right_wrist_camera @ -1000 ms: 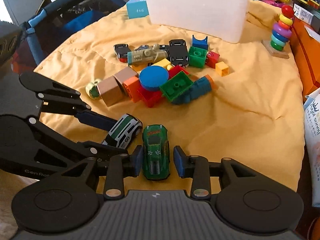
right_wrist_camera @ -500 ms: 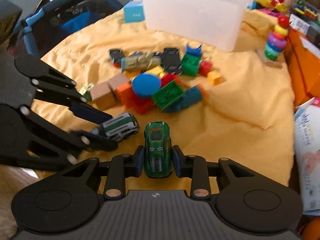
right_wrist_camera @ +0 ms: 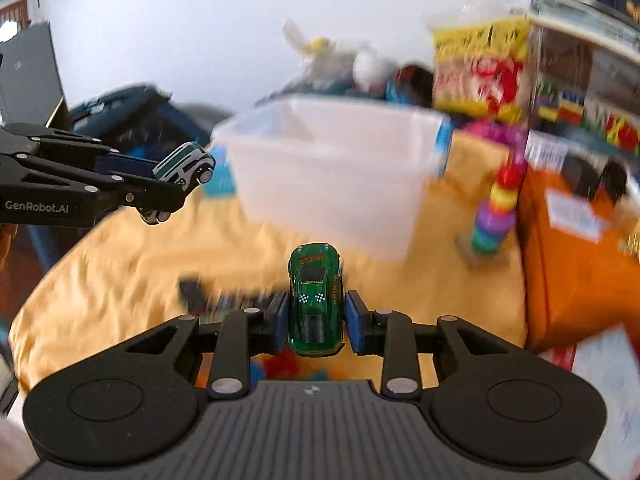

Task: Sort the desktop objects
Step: 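Carry both cars over the white bin and open both tools to drop them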

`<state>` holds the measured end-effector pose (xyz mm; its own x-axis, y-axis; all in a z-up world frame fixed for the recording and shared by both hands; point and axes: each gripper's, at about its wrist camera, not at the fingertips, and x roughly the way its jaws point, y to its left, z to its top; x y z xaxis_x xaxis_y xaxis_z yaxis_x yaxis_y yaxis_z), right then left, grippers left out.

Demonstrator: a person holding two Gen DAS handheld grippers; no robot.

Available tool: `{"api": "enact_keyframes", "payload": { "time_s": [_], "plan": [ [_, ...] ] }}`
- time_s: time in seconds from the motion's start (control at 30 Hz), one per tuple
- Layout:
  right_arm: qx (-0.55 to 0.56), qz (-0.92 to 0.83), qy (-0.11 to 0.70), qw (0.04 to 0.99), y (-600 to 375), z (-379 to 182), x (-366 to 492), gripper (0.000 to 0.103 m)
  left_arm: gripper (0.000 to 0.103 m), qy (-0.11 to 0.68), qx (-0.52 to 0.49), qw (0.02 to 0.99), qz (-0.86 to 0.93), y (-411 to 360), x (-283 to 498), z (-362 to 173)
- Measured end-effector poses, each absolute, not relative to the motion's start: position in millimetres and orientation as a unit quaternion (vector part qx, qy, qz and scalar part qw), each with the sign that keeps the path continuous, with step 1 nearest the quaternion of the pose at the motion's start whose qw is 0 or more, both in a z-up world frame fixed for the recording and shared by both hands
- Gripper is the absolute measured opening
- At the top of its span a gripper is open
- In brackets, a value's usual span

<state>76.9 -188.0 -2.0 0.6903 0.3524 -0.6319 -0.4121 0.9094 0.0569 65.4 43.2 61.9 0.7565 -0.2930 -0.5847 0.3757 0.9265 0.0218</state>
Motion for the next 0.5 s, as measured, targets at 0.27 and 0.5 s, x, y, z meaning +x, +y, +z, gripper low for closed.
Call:
{"api": "enact_keyframes", "payload": {
  "time_s": [0.27,0.5],
  "plan": [
    [-0.049,0.181,0.269,0.945,-167,34,149,0.033,0.033,0.246,0.087,0.952,-0.158,51,140,90],
    [-0.015,0.143,0.243,0.959,-155,36,206,0.033,0.033,0.250,0.082,0.957,-0.121,59,205,81]
  ]
}}
